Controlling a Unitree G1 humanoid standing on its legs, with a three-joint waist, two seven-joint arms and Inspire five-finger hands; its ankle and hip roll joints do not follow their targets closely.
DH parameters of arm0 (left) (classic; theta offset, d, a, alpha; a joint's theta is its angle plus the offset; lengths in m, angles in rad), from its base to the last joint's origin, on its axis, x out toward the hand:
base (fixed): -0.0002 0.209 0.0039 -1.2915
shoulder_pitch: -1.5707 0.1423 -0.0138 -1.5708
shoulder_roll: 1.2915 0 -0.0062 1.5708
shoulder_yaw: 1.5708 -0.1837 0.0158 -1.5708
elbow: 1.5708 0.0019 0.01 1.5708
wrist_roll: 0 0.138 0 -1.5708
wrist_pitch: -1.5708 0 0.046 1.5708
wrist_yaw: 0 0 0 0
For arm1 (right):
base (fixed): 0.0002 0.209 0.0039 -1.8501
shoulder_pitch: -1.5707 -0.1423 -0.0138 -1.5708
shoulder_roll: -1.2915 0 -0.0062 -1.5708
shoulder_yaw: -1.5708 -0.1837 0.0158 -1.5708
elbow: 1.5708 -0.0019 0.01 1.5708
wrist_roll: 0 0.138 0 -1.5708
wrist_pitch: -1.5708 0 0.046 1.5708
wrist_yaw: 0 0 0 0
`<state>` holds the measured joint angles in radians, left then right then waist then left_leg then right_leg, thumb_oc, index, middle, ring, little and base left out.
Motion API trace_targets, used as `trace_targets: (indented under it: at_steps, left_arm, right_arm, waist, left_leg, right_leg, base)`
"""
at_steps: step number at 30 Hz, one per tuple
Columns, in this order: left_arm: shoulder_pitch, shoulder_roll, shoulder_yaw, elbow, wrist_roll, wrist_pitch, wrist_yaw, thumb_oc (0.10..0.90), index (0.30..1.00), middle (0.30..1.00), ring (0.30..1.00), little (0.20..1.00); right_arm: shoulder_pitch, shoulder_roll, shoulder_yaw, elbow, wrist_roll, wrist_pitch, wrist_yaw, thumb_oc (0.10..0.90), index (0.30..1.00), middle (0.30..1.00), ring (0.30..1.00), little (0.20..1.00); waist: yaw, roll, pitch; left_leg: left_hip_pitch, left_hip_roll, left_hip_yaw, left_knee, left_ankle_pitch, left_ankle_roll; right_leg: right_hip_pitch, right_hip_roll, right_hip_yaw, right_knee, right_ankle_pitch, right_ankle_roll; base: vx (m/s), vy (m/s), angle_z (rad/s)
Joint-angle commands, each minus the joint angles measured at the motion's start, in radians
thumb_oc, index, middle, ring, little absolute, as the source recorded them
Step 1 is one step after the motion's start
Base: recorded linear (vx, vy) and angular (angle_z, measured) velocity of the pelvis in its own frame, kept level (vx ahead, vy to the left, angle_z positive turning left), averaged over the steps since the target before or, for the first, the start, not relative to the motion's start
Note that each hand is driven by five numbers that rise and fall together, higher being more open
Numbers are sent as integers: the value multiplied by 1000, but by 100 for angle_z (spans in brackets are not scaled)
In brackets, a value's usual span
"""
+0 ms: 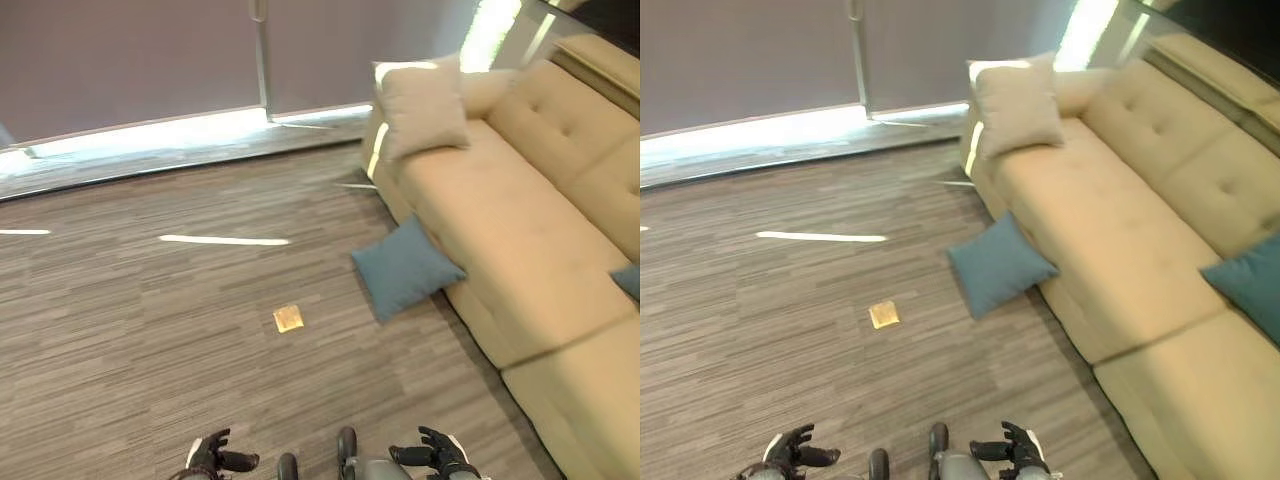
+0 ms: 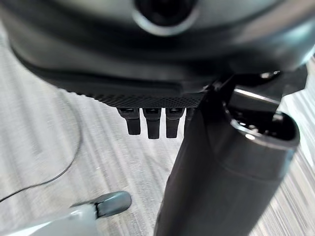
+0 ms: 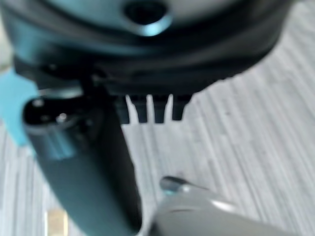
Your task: Pick up all the scattered cushions and arrange them neatly on the sofa.
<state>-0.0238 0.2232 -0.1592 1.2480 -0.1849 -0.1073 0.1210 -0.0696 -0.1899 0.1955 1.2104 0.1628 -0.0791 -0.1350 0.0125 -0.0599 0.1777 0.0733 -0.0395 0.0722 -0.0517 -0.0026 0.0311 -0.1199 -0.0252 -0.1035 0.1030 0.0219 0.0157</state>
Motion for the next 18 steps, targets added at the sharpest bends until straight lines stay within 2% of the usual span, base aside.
trace_targets:
  at_steps: [1,2,3,5,6,7,11,12,13,14,15,17,18]
  left_arm:
    - [-59,-10,-40,5,32,-30,-3,800,900,900,900,900]
    - [-66,-18,-48,-1,22,-28,-1,800,900,900,900,900]
    - [-62,-18,-46,2,19,-27,0,800,900,900,900,900]
    - [-55,-16,-41,10,18,-21,-1,800,900,900,900,900]
    - [-45,-7,-40,17,26,-19,0,800,900,900,900,900]
    - [-45,-4,-41,14,24,-21,0,800,900,900,900,900]
    - [-28,-1,-32,20,33,-17,-1,800,900,900,900,900]
    - [-28,2,-28,17,35,-18,-3,800,900,900,900,900]
    - [-28,2,-28,17,35,-18,-3,800,900,900,900,900]
    - [-28,5,-22,11,31,-18,-1,800,900,900,900,900]
    - [-28,10,-18,0,28,-18,0,800,900,900,900,900]
    - [-28,18,-14,-10,25,-18,3,800,900,900,900,900]
    - [-25,19,-11,-8,24,-18,5,800,900,900,900,900]
  right_arm:
    - [10,-88,-11,8,7,-19,-25,800,900,900,900,900]
    - [-4,-94,-10,2,27,-23,-27,800,900,900,900,900]
    - [-2,-92,-11,2,30,-22,-28,800,900,900,900,900]
    - [0,-88,-11,5,31,-19,-27,800,900,900,900,900]
    - [5,-80,-6,4,31,-23,-32,800,900,900,900,900]
    - [5,-76,-4,0,32,-24,-32,800,900,900,900,900]
    - [17,-65,-4,4,14,-19,-28,800,900,900,900,900]
    - [13,-58,5,3,1,-16,-23,800,900,900,900,900]
    - [13,-58,5,3,1,-16,-23,800,900,900,900,900]
    - [8,-54,10,-2,-8,-13,-20,800,900,900,900,900]
    - [1,-52,16,-8,-16,-9,-16,800,900,900,900,900]
    - [-5,-54,23,-23,-26,-9,-16,800,900,900,900,900]
    - [-3,-53,22,-28,-28,-7,-16,800,900,900,900,900]
  waist:
    - [-30,-16,21]
    - [-35,-22,41]
    - [-35,-21,38]
    - [-32,-17,26]
    - [-16,-17,14]
    - [-8,-17,15]
    - [-4,-20,-9]
    - [2,-23,-15]
    - [3,-23,-14]
    - [9,-18,-17]
    - [9,-11,-10]
    - [7,10,3]
    - [6,18,7]
  left_leg:
    - [-107,3,12,210,-98,-72]
    - [-191,38,69,328,-108,-80]
    - [-203,48,77,329,-103,-76]
    - [-219,62,86,274,-78,-70]
    - [-270,78,79,184,6,-77]
    - [-292,82,76,171,24,-81]
    - [-253,61,73,131,21,-63]
    - [-230,49,80,128,3,-47]
    - [-230,49,82,127,3,-47]
    - [-202,40,89,124,-18,-28]
    - [-161,28,88,115,-38,-3]
    - [-124,22,82,104,-59,25]
    - [-104,23,83,93,-65,28]
  right_leg:
    - [116,-22,-39,-50,-66,62]
    - [130,-36,-66,-65,-73,43]
    - [137,-35,-71,-73,-78,41]
    - [153,-27,-80,-91,-89,41]
    - [186,-8,-74,-117,-111,45]
    - [195,-2,-66,-120,-122,44]
    - [214,-11,-48,-75,-145,59]
    - [203,-24,-39,-14,-148,77]
    - [202,-25,-38,-12,-150,78]
    - [175,-42,-46,77,-144,104]
    - [116,-65,-41,214,-91,127]
    - [56,-85,-55,360,-31,141]
    - [31,-91,-66,395,-20,137]
  base:
    - [-30,-127,115]
    - [-9,-99,95]
    - [59,-67,55]
    - [248,19,12]
    - [377,64,2]
    - [408,102,10]
    - [308,171,-20]
    - [153,116,-66]
    - [278,236,-74]
    - [237,235,-66]
    - [290,283,-33]
    - [245,218,-35]
    - [226,168,-21]
